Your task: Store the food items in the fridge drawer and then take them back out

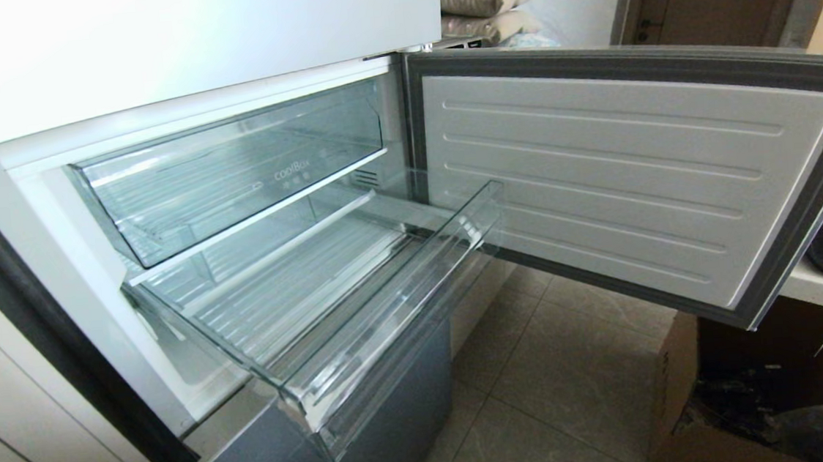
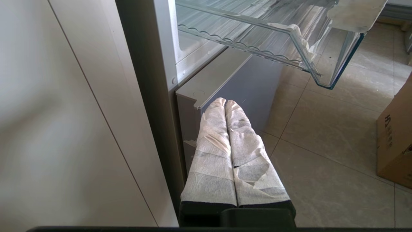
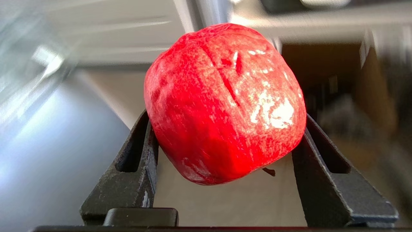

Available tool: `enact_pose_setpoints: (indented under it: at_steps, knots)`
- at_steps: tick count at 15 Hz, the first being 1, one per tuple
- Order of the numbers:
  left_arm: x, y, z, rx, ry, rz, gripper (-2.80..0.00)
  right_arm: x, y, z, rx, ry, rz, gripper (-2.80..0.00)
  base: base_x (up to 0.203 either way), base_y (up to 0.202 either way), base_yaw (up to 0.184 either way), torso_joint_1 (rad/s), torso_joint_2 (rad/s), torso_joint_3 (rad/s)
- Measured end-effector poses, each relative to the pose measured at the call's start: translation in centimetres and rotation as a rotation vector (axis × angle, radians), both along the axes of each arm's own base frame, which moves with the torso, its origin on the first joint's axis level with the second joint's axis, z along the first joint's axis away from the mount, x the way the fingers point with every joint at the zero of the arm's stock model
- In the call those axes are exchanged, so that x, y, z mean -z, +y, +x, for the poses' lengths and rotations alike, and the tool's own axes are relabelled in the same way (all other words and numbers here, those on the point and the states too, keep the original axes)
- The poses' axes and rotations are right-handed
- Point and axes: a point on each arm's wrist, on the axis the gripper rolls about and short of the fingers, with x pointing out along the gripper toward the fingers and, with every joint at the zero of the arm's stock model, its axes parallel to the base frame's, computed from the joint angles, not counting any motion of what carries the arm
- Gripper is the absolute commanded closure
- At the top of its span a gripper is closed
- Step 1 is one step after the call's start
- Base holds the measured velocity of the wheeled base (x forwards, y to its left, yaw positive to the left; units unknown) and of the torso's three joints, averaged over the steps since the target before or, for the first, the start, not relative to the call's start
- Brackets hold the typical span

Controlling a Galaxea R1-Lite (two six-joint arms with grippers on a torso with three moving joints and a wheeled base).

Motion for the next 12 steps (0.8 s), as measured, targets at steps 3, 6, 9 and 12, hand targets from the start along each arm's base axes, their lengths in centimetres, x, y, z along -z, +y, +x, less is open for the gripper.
enact_pose_setpoints:
  at_steps: [3,6,9,12]
  knots:
    - [0.0,0.0,0.0,0.0,0.0,0.0,0.0,-1.7,-0.7,3.4,0.21,0.104,0.206,0.0,0.0,0.0,0.0,0.0,0.0,0.0]
    - [0.0,0.0,0.0,0.0,0.0,0.0,0.0,-3.2,-2.7,6.7,0.366,0.159,0.39,0.0,0.0,0.0,0.0,0.0,0.0,0.0]
    - [0.0,0.0,0.0,0.0,0.0,0.0,0.0,-4.9,-5.4,9.1,0.456,0.14,0.525,0.0,0.0,0.0,0.0,0.0,0.0,0.0]
    - [0.0,0.0,0.0,0.0,0.0,0.0,0.0,-5.9,-9.2,11.2,0.519,0.1,0.596,0.0,0.0,0.0,0.0,0.0,0.0,0.0]
